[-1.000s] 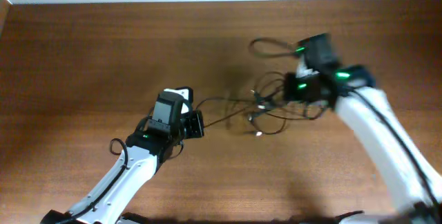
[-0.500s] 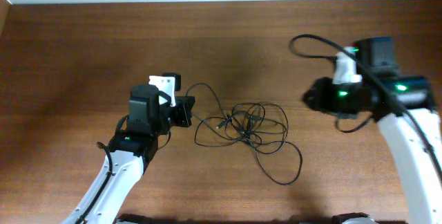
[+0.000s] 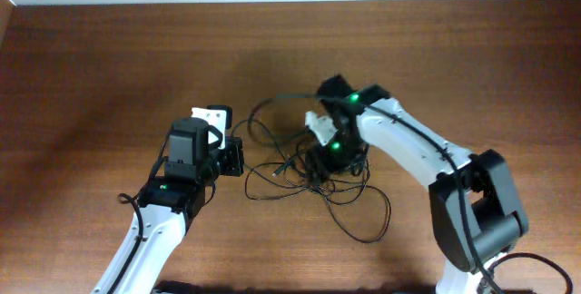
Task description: Untangle cables
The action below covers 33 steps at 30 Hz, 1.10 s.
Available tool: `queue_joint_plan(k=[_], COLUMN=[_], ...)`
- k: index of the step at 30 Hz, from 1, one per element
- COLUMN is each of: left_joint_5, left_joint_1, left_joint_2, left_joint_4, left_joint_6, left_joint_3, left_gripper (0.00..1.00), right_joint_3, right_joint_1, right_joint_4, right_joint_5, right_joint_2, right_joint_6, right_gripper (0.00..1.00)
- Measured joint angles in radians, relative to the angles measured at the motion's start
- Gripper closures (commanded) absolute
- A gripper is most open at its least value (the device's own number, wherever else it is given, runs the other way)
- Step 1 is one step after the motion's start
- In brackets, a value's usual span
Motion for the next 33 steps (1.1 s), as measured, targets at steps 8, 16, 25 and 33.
queue_joint_plan(k=[8,16,25,33], left_joint_5=[-0.004,0.010,0.040,-0.402], left_joint_1=[0.000,0.000,-0.025,0.104], left_joint_2=[0.000,-0.134,-0.420,-0.489], left_joint_4=[0.002,0.034,-0.031,-0.026], left_joint_6=[0.000,0.000,0.120,0.131], left_joint_3=[0.000,0.000,0.163,0.262], left_gripper=[1.00,1.00,1.00,1.00], right_joint_3=[-0.001,-0.116,-0.025,0.036], right_joint_1=[0.016,0.017,-0.379,-0.789], right_joint_4=[-0.031,0.042,-0.018,-0.054], right_joint_5=[0.041,0.093,0.185,0.126], right_joint_2=[0.000,0.000,-0.081,-0.253], right_joint_6=[-0.206,-0.198,0.103,0.160], right_gripper=[0.53,0.96,0.96,0.94])
